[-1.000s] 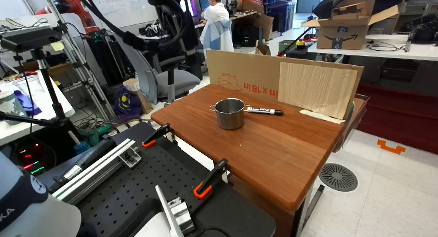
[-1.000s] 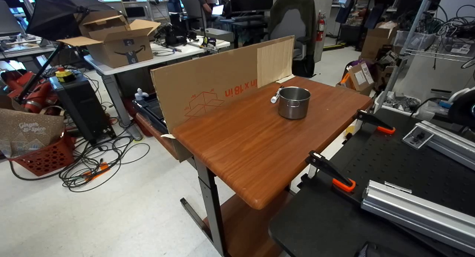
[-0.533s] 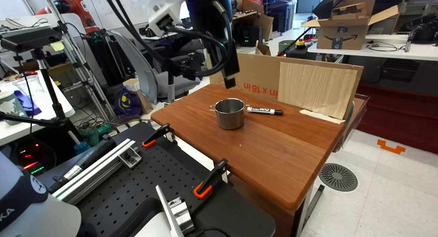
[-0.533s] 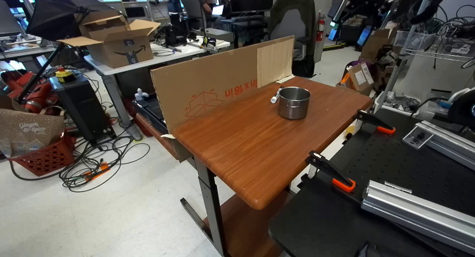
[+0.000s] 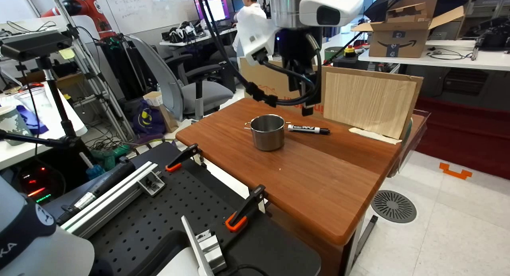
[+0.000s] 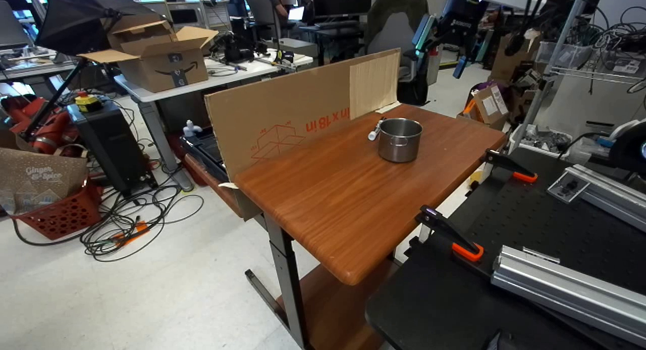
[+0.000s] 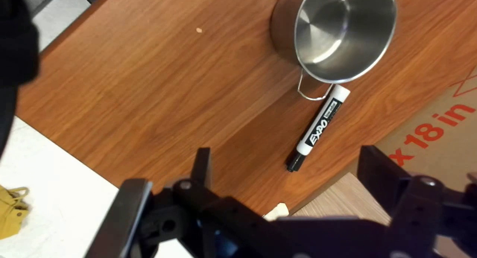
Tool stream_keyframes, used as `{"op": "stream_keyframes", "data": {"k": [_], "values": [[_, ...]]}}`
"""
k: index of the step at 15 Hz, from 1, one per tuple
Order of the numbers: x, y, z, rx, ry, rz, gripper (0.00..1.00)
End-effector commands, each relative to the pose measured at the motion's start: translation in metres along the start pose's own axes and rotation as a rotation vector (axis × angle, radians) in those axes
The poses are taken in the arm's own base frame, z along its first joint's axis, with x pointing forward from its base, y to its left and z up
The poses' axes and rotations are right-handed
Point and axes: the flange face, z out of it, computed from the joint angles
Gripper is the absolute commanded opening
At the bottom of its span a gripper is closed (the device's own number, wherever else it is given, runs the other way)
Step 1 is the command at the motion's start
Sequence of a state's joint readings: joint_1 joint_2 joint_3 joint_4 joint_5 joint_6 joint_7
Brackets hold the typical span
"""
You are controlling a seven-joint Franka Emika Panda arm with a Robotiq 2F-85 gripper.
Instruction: Put the marker in the silver pot
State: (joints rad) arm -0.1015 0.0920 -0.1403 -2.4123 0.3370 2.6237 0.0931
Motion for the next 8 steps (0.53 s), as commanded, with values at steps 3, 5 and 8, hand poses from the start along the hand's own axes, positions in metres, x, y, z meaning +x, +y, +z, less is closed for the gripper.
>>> {"op": "stream_keyframes", "data": {"k": [3,5,8], "values": [[0.048,-0.012,0.042,0.022,-0.018,0.12,1.0],[0.062,-0.013,0.055,0.022,-0.019,0.167,1.0],[0.078,-0.017,0.073,0.031,-0.016,0.245,1.0]]}}
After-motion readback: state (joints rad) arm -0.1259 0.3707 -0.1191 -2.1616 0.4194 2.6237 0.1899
